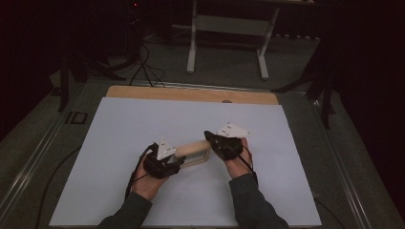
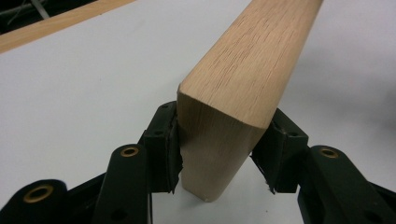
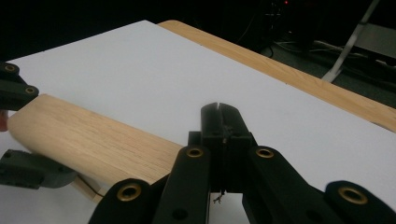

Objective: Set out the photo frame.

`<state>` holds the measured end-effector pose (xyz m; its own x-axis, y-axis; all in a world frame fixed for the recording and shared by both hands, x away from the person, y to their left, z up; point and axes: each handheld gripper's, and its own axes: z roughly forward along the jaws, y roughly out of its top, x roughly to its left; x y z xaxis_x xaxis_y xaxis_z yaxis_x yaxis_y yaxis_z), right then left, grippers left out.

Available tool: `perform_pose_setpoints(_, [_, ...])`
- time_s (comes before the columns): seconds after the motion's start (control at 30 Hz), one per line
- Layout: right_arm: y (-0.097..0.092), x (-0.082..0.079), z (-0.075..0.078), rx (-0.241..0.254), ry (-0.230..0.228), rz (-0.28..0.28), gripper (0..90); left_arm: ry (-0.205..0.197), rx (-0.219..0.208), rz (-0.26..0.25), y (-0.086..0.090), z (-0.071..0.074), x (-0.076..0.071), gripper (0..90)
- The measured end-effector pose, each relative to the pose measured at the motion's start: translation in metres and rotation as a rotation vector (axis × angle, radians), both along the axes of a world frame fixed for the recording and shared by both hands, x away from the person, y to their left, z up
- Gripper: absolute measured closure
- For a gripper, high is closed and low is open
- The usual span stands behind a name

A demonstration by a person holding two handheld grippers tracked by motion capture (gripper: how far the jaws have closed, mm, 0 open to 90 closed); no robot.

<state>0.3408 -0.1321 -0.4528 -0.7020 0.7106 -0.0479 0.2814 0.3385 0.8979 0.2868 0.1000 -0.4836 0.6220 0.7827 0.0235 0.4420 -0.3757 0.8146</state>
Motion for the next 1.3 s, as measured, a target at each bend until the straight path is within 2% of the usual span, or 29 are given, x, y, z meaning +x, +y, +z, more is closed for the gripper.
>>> perform_pose_setpoints(0.07, [0.000,-0.001,0.000,0.000,0.002,0.001,89.7,0.006,-0.011,0.005,0.001,0.000,0.001,52.0])
perform_pose_setpoints(0.37, [-0.002,-0.004,0.000,0.016,0.008,-0.003,89.8,0.012,-0.008,0.009,0.002,0.000,0.002,51.2])
perform_pose_setpoints(0.7, [-0.006,-0.004,0.001,0.011,0.013,0.022,88.6,0.013,-0.004,0.008,0.002,0.000,0.002,49.4])
perform_pose_setpoints(0.83, [-0.011,-0.002,0.001,0.037,0.021,0.019,85.4,0.015,-0.007,0.003,0.002,0.000,0.002,49.3])
perform_pose_setpoints(0.97, [-0.018,-0.005,0.002,0.049,0.023,0.062,78.0,0.017,-0.012,0.000,0.002,-0.001,0.002,49.1])
perform_pose_setpoints(1.0, [-0.020,-0.009,0.002,0.054,0.019,0.100,71.6,0.017,-0.012,0.001,0.002,-0.001,0.002,49.1])
perform_pose_setpoints(1.07, [-0.021,-0.010,0.003,0.055,0.020,0.113,68.5,0.017,-0.012,0.001,0.002,-0.001,0.002,49.1])
perform_pose_setpoints(1.1, [-0.022,-0.012,0.003,0.058,0.021,0.120,65.0,0.017,-0.012,0.001,0.002,-0.001,0.002,49.0])
perform_pose_setpoints(1.13, [-0.025,-0.013,0.001,0.067,0.025,0.143,57.2,0.017,-0.013,0.001,0.002,-0.001,0.002,49.0])
perform_pose_setpoints(1.17, [-0.025,-0.013,0.001,0.067,0.025,0.143,57.2,0.016,-0.012,0.001,0.002,-0.001,0.002,49.0])
perform_pose_setpoints(1.2, [-0.027,-0.013,-0.001,0.073,0.040,0.171,52.0,0.017,-0.013,0.001,0.002,-0.001,0.002,49.0])
perform_pose_setpoints(1.3, [-0.028,-0.012,-0.004,0.071,0.058,0.198,49.3,0.017,-0.012,0.000,0.002,-0.001,0.002,49.0])
